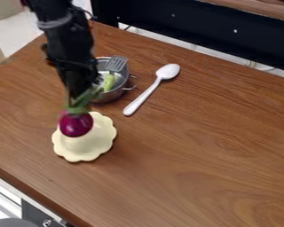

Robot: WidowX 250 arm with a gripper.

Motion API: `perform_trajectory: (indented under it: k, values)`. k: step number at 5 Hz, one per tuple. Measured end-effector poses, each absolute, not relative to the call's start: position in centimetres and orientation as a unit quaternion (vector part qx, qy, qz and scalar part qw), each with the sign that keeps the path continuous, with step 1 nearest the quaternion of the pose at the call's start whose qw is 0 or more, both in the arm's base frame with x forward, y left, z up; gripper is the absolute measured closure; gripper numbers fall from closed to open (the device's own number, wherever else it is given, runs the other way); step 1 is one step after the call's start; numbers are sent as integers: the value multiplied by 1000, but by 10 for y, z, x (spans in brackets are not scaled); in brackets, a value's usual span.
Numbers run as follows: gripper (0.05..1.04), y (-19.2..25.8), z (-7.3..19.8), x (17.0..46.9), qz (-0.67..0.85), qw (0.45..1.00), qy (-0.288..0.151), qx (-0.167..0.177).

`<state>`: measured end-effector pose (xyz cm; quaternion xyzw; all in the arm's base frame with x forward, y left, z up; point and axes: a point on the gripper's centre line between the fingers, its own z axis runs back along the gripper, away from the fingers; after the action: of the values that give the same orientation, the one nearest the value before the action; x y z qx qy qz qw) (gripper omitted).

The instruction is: Put the radish on the plate

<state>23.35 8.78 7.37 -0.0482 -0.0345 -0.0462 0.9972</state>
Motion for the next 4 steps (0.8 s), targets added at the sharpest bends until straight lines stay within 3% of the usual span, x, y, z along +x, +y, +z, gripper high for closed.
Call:
perform_trajectory:
  k: [4]
  values:
    - [1030, 84, 55, 245, -34, 998, -38, -36]
